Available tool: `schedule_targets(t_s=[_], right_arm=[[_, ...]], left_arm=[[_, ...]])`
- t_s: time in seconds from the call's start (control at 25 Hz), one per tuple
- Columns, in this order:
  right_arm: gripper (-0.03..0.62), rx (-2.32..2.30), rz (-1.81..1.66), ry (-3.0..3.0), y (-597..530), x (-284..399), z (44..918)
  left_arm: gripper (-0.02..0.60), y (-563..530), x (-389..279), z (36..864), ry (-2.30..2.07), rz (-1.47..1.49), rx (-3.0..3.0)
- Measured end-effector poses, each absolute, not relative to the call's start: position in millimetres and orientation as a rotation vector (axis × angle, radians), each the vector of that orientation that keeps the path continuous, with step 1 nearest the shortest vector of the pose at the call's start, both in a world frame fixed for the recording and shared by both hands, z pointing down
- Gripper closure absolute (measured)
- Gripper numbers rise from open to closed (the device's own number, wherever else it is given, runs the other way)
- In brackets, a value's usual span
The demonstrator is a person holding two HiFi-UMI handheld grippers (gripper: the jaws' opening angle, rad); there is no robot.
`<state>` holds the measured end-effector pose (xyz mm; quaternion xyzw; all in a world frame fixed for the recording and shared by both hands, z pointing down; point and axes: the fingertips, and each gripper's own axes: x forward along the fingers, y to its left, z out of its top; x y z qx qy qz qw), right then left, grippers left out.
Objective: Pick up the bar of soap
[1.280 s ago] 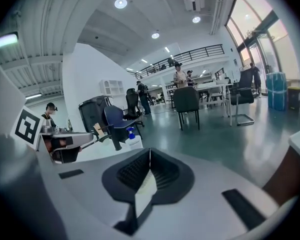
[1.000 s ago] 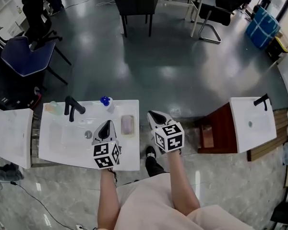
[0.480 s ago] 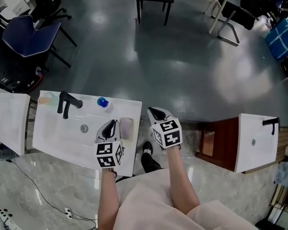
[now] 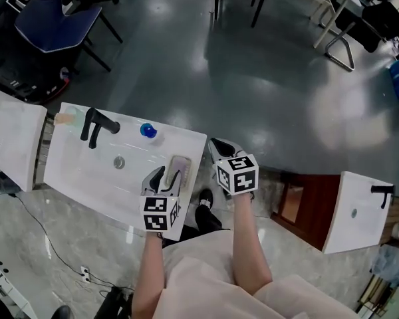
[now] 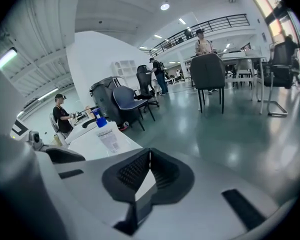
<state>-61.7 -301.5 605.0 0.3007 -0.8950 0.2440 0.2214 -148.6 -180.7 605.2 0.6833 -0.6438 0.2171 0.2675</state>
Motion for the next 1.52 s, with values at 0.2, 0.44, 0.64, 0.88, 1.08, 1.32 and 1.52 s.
schedule_targets(t_s=[0.2,0.44,0.64,0.88,1.08,1.32,1.52], right_arm=[[0.588,0.691,0.563,-2.463,-290.5,-78.3,611.7],[0.588,0.646,0.634,-2.506,-293.6,-83.3,612.4],[0.588,0.654,0.637,-2.506,-300.1,-77.6,612.4],[0.588,0.678,0.696,-2.502,-306.7,-69.3,616.3],[0.588,0.664,0.700,-2.507,-304.2,-77.9,619.1],[0.588,0.655,0.706,-2.518,-307.9,-81.3,616.0],[0.588,0.655,0.717,-2.519,-312.1,-85.8,618.0]], left_arm=[[0.374,-183.6,-146.8,618.5,-1.719,0.640,1.804],[0.374,-190.9,-140.9,633.1,-1.681,0.699,1.787],[0.374,-188.1,-142.6,647.1,-1.656,0.724,1.736],[0.374,-181.6,-138.8,660.4,-1.618,0.779,1.689],[0.382,-178.9,-141.7,669.5,-1.592,0.847,1.671],[0.377,-179.9,-141.4,675.7,-1.541,0.898,1.616],[0.373,-179.6,-139.9,677.1,-1.494,0.994,1.585]])
